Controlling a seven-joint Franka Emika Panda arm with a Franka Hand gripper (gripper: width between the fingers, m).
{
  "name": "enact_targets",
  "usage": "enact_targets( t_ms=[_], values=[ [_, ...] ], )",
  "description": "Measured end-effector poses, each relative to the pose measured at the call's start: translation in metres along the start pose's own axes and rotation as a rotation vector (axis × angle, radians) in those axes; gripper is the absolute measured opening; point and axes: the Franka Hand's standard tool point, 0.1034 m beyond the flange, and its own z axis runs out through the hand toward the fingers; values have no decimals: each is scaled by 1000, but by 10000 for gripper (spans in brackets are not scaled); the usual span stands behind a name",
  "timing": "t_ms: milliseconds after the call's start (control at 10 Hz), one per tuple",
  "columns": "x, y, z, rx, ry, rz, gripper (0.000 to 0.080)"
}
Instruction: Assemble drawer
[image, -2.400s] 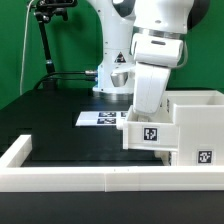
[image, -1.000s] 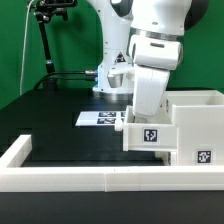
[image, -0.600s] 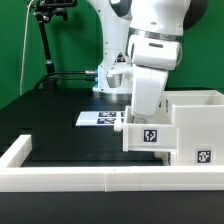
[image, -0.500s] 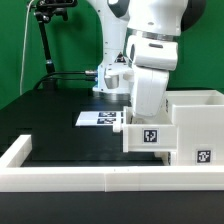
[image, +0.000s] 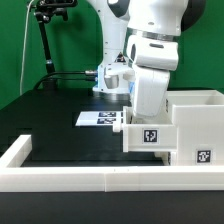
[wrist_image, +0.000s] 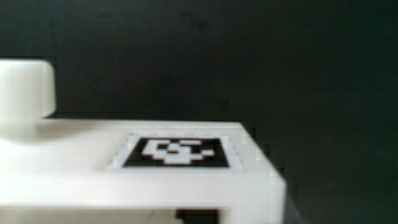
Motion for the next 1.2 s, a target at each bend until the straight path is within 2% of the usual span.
enact_targets(
  t_ms=[700,1200],
  values=[
    [-1,0,-1,9,-10,-35,45],
    [-5,2,2,3,-7,-38,45]
  ],
)
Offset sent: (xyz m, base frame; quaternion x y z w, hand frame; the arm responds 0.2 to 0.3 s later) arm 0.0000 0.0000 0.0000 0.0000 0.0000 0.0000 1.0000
